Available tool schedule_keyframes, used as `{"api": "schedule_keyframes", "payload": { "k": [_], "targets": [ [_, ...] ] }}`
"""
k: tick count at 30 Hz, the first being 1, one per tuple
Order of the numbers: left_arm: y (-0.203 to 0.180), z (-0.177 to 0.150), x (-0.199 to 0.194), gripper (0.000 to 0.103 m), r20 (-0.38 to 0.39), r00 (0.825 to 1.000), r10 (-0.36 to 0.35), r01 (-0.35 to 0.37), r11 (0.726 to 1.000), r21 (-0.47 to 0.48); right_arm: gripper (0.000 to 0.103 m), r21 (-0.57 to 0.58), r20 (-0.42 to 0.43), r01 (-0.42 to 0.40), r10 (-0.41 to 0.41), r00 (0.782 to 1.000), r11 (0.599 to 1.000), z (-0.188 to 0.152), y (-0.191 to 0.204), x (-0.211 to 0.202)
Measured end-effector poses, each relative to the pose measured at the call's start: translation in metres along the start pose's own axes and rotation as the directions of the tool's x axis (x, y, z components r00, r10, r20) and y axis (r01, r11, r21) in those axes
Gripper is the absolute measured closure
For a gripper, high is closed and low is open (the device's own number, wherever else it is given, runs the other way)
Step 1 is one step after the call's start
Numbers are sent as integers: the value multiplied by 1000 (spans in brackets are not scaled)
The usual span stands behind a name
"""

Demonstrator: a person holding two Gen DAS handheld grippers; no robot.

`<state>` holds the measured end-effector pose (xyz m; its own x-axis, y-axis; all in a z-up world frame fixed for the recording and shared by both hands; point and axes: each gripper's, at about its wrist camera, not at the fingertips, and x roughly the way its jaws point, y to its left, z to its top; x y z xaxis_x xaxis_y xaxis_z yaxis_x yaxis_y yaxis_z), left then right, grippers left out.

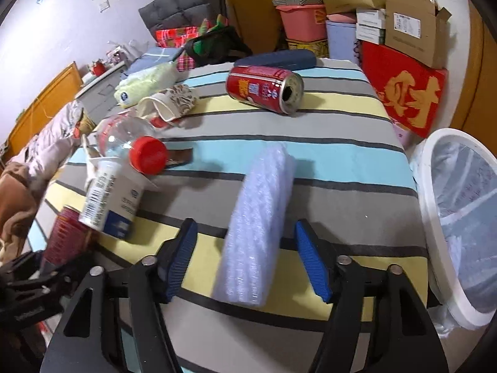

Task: Collect trash
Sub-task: 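Grasp the red Drink Milk can with the left tool while the right tool grasps the second foam net, then carry can and foam net to the wastebasket and open both tools over it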

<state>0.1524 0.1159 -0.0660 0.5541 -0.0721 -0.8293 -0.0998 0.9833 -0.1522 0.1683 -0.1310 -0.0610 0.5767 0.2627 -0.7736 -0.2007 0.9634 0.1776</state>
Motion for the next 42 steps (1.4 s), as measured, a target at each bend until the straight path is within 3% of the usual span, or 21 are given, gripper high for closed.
{"api": "schedule_keyframes", "payload": {
  "k": [1, 3, 8, 23, 32, 42],
  "targets": [
    [0, 1, -1, 50, 2, 1000, 0, 0, 1000, 1, 57, 6, 3, 18, -18, 1000, 1000, -1, -1, 0],
    [-2, 1, -1, 51, 2, 1000, -3, 3, 1000, 12, 71, 12, 5, 22, -22, 1000, 1000, -1, -4, -3],
    [-5, -2, -4, 51, 10, 1000, -23, 23, 1000, 9, 78, 21, 18, 13, -13, 1000, 1000, -2, -8, -8],
    [-47, 3, -56, 51, 116, 989, -91, 79, 992, 99, 79, 8, 117, -30, 29, 993, 1000, -1, -12, -51],
    [-103, 12, -68, 51, 137, 977, -165, 136, 970, 199, 79, 26, 180, 12, -16, 984, 1000, -3, -34, -81],
    [-184, 15, -72, 51, 136, 957, -257, 201, 923, 328, 79, 90, 251, 94, -114, 961, 992, -6, -75, -116]
  ]
}}
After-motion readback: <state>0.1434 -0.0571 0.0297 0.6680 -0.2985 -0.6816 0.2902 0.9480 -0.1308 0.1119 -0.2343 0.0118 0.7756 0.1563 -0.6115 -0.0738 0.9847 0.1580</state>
